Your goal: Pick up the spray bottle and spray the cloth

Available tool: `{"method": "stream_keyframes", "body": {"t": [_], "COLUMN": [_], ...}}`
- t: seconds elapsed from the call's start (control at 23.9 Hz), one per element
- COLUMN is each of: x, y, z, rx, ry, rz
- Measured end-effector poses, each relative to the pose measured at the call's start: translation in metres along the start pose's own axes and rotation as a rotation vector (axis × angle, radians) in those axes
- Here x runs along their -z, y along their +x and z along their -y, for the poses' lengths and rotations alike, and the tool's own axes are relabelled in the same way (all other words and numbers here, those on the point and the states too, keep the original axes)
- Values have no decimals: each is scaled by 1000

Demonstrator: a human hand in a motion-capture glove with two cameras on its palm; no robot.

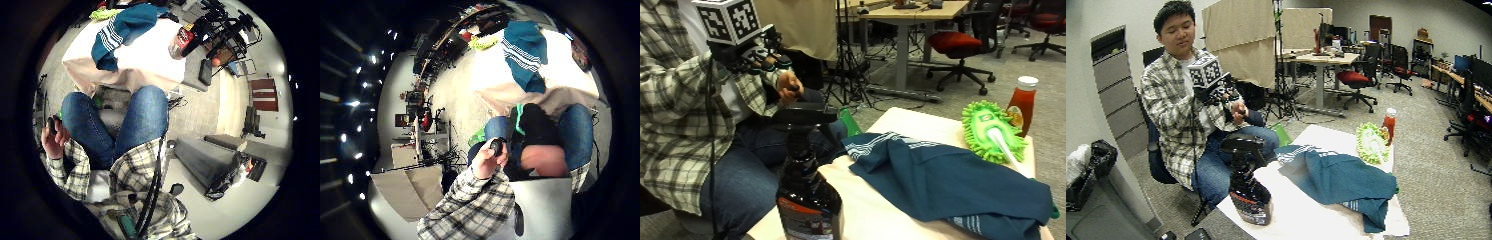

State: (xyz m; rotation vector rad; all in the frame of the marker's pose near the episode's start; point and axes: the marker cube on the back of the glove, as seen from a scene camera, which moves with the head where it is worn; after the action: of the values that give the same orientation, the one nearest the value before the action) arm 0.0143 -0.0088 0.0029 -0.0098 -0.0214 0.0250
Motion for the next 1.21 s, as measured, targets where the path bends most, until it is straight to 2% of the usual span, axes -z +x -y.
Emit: {"method": "stream_keyframes", "body": {"t": [0.54, 1.21], "x": [-9, -25], "y": [87, 168], "z": [57, 105], "rx": [-174, -301], "ry": [73, 205], "rz": [200, 408]}}
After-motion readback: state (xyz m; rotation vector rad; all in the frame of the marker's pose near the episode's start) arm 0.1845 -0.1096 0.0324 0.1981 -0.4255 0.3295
